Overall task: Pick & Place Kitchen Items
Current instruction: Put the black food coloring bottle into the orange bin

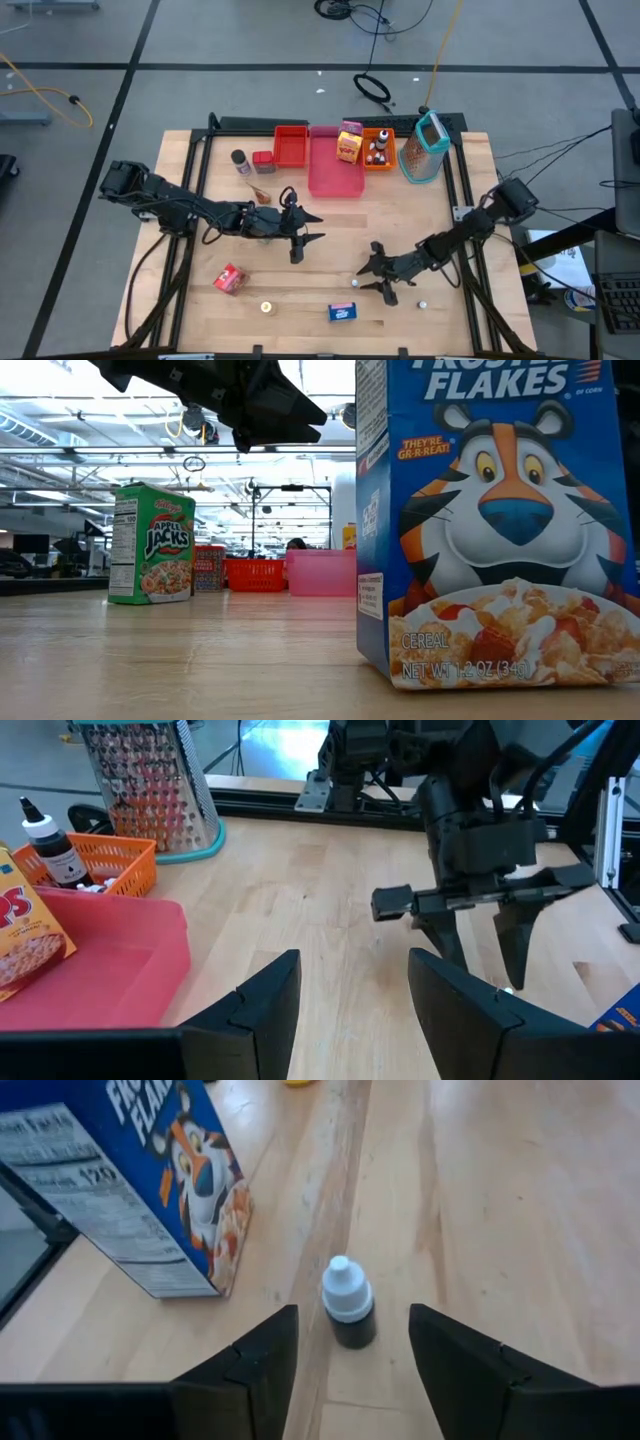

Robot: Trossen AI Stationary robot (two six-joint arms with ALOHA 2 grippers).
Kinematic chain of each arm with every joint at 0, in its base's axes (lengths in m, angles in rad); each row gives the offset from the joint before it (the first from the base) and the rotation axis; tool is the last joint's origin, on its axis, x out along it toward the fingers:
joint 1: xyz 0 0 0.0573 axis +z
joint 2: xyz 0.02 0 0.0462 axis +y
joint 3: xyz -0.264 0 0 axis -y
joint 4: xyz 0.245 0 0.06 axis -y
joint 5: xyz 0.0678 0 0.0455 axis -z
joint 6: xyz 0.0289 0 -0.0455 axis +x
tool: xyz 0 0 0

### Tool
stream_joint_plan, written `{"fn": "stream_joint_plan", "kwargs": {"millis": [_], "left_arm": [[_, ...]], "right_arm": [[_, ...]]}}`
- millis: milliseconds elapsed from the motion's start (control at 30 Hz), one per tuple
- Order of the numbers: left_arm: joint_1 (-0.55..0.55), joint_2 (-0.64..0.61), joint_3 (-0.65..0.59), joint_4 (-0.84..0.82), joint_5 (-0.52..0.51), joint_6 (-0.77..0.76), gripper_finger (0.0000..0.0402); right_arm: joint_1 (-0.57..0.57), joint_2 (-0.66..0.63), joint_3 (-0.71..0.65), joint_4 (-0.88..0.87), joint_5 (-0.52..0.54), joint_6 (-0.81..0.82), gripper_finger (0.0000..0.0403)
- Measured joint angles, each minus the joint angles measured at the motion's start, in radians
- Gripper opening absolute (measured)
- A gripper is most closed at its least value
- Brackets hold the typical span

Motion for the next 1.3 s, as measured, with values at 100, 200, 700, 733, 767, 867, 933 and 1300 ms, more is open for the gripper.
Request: {"fn": "stream_joint_plan", "kwargs": {"millis": [100,200,700,733,767,867,933,1300], "left_arm": [[0.0,0.0,0.0,-0.001,0.0,0.0,0.0186],[0.0,0.0,0.0,0.0,0.0,0.002,0.0186],[0.0,0.0,0.0,0.0,0.0,0.003,0.0186],[0.0,0.0,0.0,0.0,0.0,0.003,0.0186],[0.0,0.0,0.0,0.0,0.0,0.003,0.0186],[0.0,0.0,0.0,0.0,0.0,0.003,0.0186],[0.0,0.0,0.0,0.0,0.0,0.003,0.0186],[0.0,0.0,0.0,0.0,0.0,0.003,0.0186]], "right_arm": [[-0.005,0.033,0.0,0.045,-0.001,0.0,0.0183],[-0.012,0.057,0.0,0.089,-0.001,0.0,0.0183],[-0.011,0.078,0.051,0.088,-0.006,-0.03,0.0152],[-0.011,0.079,0.053,0.075,-0.006,-0.032,0.0149],[-0.011,0.079,0.055,0.059,-0.006,-0.029,0.0147],[-0.011,0.08,0.058,0.03,-0.004,-0.018,0.0142],[-0.011,0.08,0.06,0.041,-0.002,-0.024,0.0137],[-0.011,0.08,0.06,0.041,-0.001,-0.026,0.0051]]}}
